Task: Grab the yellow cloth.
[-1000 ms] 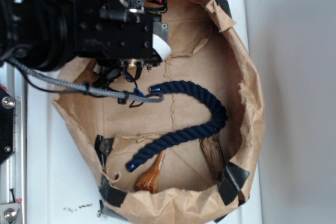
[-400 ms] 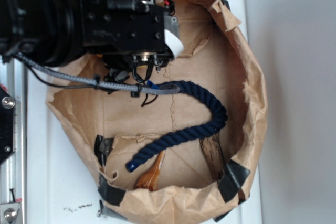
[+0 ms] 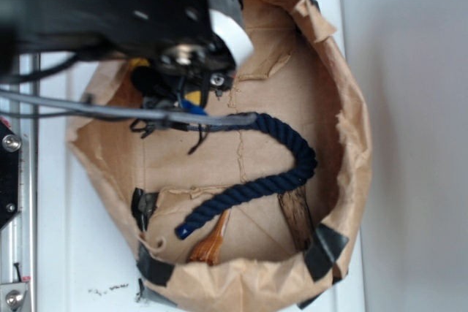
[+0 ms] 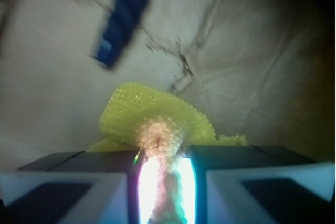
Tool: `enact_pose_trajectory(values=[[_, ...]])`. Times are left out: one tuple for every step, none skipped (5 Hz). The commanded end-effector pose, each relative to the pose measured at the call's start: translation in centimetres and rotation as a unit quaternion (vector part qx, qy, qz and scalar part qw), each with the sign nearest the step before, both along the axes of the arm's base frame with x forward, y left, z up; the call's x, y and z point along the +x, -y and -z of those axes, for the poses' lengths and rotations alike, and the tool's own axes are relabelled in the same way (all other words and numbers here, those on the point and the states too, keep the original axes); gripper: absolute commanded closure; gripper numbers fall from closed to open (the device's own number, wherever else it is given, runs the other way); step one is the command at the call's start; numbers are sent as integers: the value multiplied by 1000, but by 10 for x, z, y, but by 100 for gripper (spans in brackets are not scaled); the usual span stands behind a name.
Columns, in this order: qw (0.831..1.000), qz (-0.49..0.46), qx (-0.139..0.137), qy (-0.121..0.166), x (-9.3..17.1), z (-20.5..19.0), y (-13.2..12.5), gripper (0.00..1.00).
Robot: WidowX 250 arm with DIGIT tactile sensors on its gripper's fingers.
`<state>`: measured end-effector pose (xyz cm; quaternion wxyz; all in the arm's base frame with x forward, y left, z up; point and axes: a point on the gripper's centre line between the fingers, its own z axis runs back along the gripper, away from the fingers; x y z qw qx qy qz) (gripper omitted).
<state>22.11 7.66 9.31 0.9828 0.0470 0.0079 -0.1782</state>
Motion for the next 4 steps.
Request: enact_pose_trajectory(values=[[995, -36, -79, 46, 8, -98, -2, 100], [994, -39, -104, 23, 14, -106, -1, 100], [986, -104, -128, 22, 15, -102, 5, 100], [985, -130, -102, 52, 15, -91, 6, 100]])
